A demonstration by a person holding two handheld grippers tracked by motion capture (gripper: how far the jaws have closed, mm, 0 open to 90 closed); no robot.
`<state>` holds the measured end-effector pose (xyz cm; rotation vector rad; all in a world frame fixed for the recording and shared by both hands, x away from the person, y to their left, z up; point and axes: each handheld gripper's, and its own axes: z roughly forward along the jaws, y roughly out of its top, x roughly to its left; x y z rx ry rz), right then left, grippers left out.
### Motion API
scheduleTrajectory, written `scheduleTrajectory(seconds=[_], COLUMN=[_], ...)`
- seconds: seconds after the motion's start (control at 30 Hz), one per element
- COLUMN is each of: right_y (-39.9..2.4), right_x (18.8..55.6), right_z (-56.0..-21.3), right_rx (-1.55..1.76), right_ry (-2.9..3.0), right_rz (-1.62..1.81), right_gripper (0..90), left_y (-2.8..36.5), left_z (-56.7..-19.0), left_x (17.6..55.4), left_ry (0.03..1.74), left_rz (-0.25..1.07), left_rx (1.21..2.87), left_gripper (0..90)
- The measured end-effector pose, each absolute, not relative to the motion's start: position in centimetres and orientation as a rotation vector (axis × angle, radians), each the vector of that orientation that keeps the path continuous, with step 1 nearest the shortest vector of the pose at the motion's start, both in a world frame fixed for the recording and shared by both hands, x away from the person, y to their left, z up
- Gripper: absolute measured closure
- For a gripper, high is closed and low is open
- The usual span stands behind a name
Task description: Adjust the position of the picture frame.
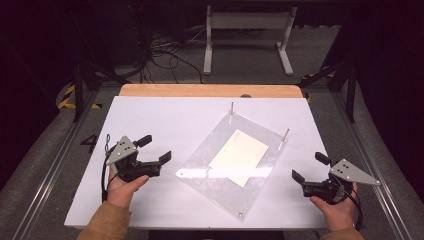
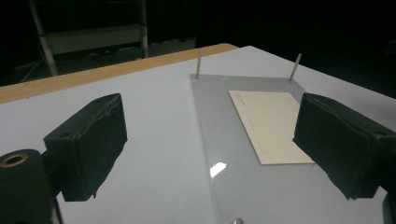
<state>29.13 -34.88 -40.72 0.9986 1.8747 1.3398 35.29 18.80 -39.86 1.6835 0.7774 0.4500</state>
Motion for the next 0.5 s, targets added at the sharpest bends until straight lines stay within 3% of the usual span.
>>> scheduleTrajectory(seconds=[0.27,0.5], right_y=[-34.8,-34.5], right_x=[28.9,28.9], right_z=[-40.7,-40.8], right_rx=[0.983,0.967], right_ry=[1.874,1.888], right_rz=[1.326,1.324], right_gripper=[2.1,4.5], left_y=[16.6,15.7], left_z=[-39.9,-40.8], left_x=[36.3,37.9], left_ry=[0.748,0.786], left_rz=[0.409,0.375], left_rx=[1.770,1.792], left_gripper=[14.5,25.9])
